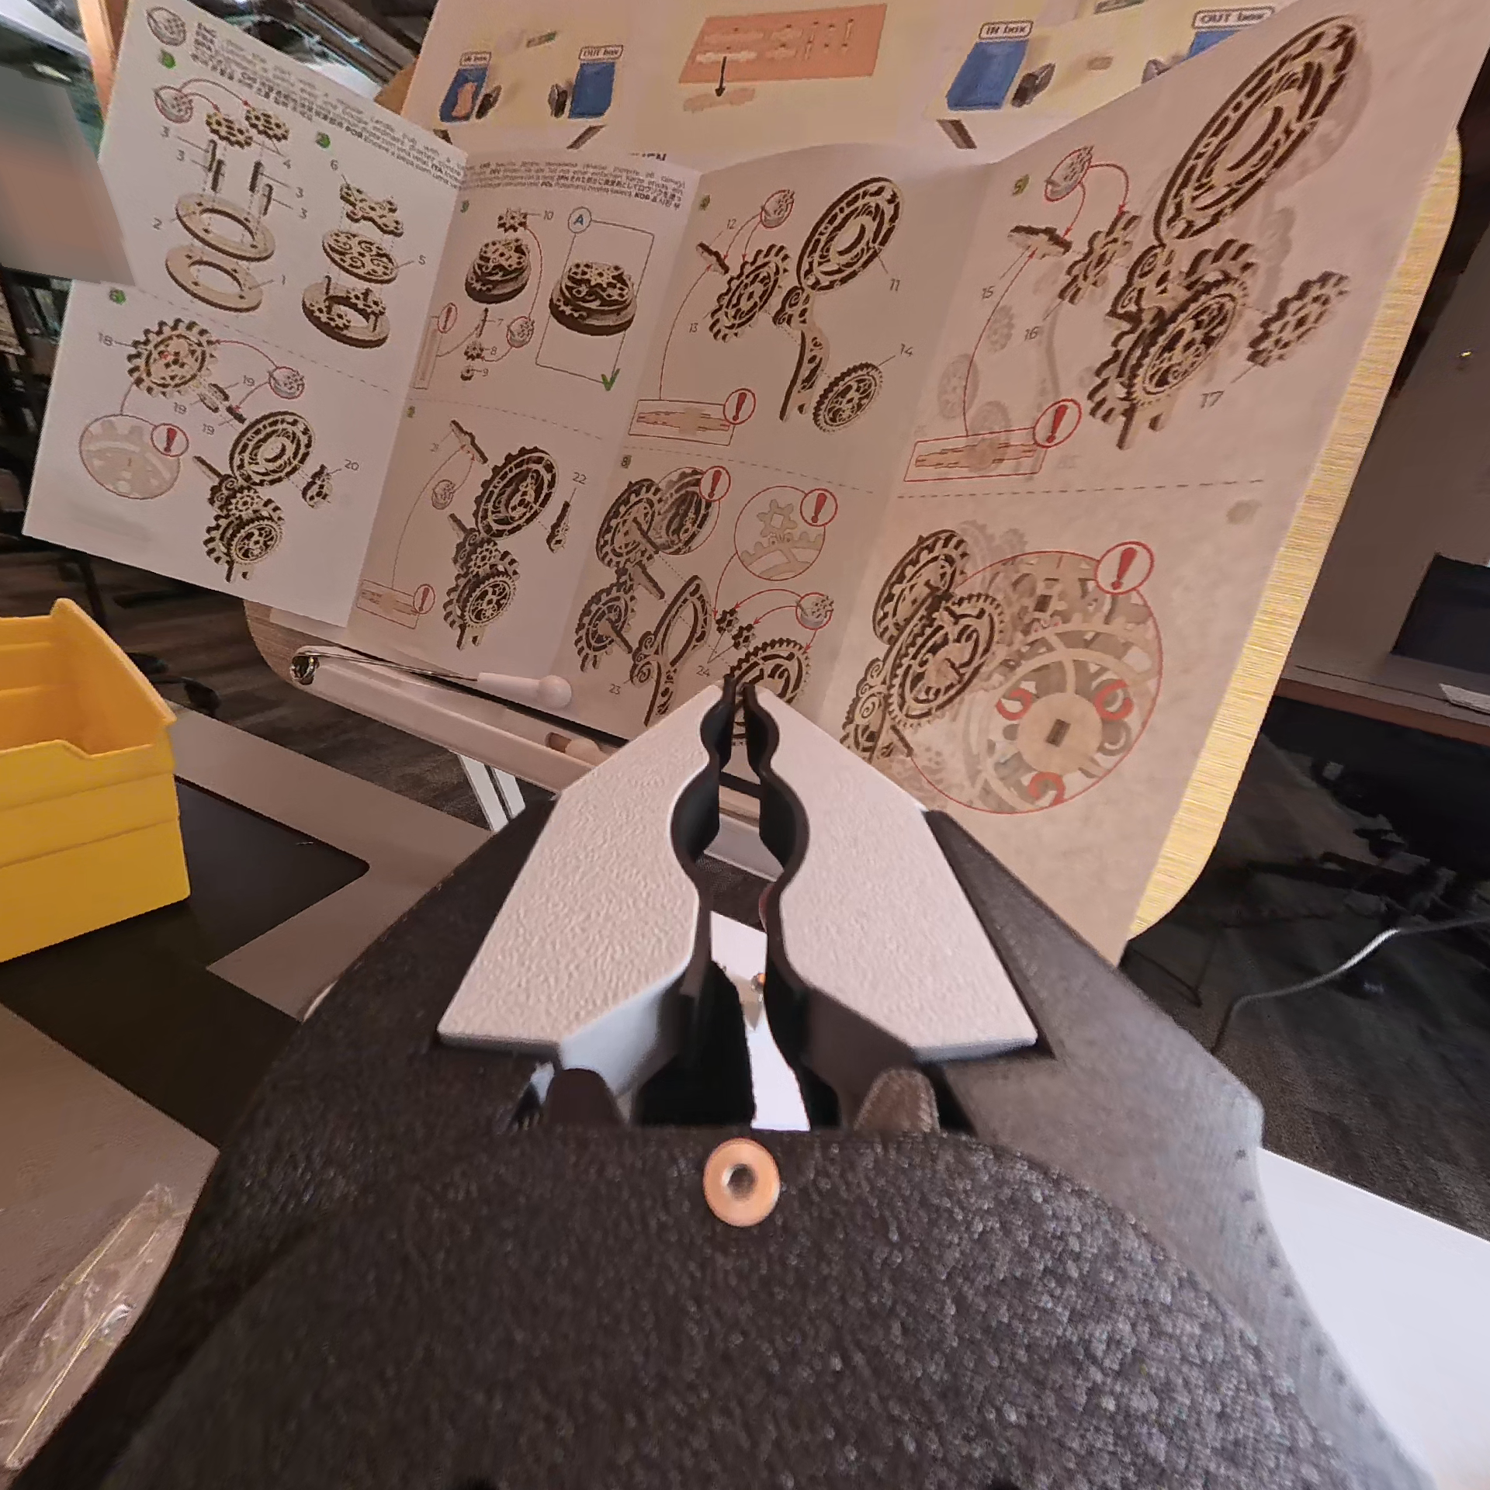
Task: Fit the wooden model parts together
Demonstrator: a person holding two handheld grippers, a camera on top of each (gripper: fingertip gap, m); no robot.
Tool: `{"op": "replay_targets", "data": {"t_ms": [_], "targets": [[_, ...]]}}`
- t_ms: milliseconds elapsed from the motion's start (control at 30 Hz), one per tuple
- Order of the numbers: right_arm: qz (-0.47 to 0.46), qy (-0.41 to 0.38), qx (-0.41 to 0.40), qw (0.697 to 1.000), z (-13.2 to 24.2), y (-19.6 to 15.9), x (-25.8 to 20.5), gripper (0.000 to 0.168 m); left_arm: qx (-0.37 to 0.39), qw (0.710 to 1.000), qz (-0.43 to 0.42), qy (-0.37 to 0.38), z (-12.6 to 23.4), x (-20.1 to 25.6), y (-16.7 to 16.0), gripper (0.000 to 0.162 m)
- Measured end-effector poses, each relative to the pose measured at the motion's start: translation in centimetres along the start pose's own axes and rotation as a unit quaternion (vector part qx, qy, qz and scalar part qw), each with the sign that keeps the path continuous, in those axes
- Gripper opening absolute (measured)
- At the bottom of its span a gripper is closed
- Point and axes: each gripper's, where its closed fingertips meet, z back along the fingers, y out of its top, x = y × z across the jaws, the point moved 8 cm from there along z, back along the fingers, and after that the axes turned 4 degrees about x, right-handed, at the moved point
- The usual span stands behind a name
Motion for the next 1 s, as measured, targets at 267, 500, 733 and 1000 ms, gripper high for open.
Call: {"op": "replay_targets", "data": {"t_ms": [267, 500, 733, 1000], "targets": [[-0.008, -0.015, 0.003, 1.0, 0.2, 0.0, 1.0, 0.0, -0.015, 1.0, 0.017, -0.003, -0.1, -0.4, -0.8, 0.016], [-0.004, -0.013, -0.001, 1.0, 0.2, -0.1, 0.8, 0.0, -0.021, 0.999, 0.029, 0.004, -0.2, -0.7, -1.1, 0.03], [0.01, -0.003, -0.012, 1.0, 0.0, -1.0, 0.1, 0.0, -0.026, 0.999, 0.03, 0.006, -0.3, -0.7, -1.2, 0.032], [0.003, -0.003, -0.003, 1.0, 0.1, -0.6, 0.3, 0.0, -0.031, 0.999, 0.039, 0.011, -0.3, -0.8, -1.2, 0.041]]}}
